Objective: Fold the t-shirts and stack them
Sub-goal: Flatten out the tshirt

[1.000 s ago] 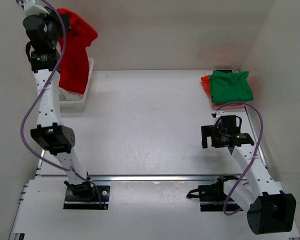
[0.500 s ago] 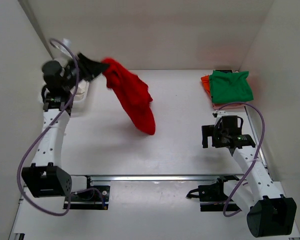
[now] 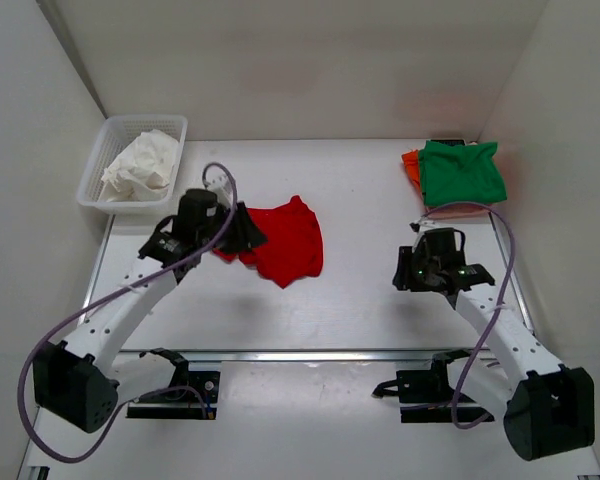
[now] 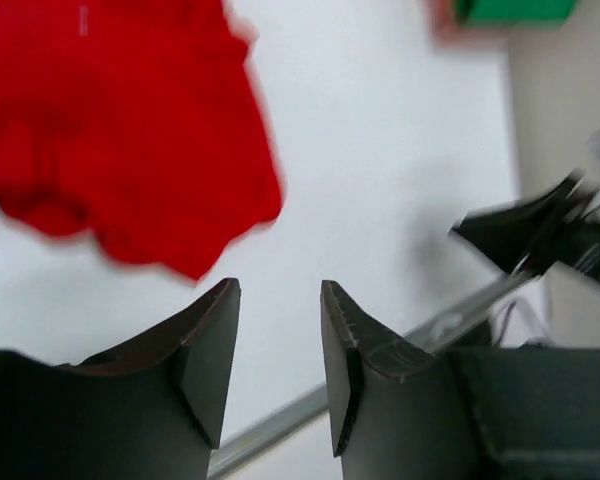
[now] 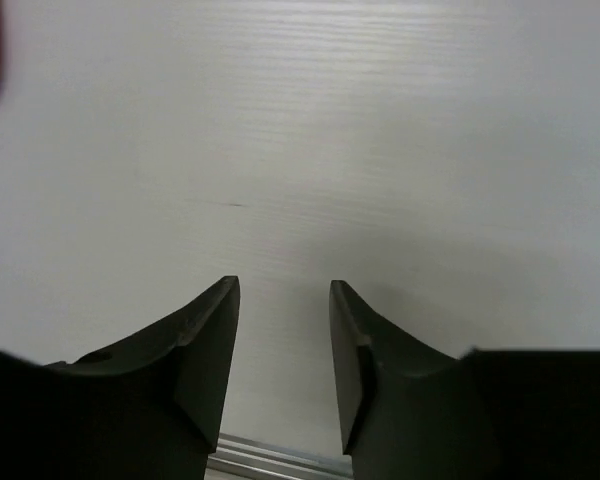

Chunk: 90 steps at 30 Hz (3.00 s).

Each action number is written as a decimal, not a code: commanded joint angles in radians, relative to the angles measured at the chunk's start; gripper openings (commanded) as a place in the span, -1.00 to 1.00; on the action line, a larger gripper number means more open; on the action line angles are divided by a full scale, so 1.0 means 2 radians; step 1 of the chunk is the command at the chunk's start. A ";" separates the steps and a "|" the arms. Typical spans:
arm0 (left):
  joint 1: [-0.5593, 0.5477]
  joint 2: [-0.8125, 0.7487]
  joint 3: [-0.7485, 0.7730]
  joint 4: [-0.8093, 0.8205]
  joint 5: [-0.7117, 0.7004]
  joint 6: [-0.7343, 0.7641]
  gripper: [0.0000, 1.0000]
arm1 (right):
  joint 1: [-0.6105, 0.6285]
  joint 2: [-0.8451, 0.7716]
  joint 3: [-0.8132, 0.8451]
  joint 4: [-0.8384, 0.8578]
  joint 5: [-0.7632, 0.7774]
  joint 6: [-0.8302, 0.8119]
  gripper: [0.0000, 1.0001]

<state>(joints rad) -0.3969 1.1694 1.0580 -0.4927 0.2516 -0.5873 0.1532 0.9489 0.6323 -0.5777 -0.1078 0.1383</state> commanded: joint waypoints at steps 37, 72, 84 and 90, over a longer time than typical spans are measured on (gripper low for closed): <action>-0.157 0.248 -0.072 0.072 -0.193 -0.094 -1.00 | 0.152 0.167 0.003 0.218 -0.038 0.158 0.05; 0.012 0.042 -0.073 -0.003 -0.011 -0.061 -0.66 | 0.285 0.330 0.072 0.419 -0.014 0.285 -0.01; 0.034 0.006 -0.095 0.019 0.090 -0.100 -0.28 | 0.296 0.326 0.066 0.414 -0.020 0.273 -0.03; 0.037 0.000 -0.095 0.020 0.107 -0.111 -1.00 | 0.319 0.313 0.061 0.438 -0.051 0.249 0.03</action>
<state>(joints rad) -0.3237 1.1896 0.8639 -0.4732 0.4095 -0.7933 0.7612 1.6222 0.7605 0.2192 -0.1696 0.6781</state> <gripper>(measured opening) 0.024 0.506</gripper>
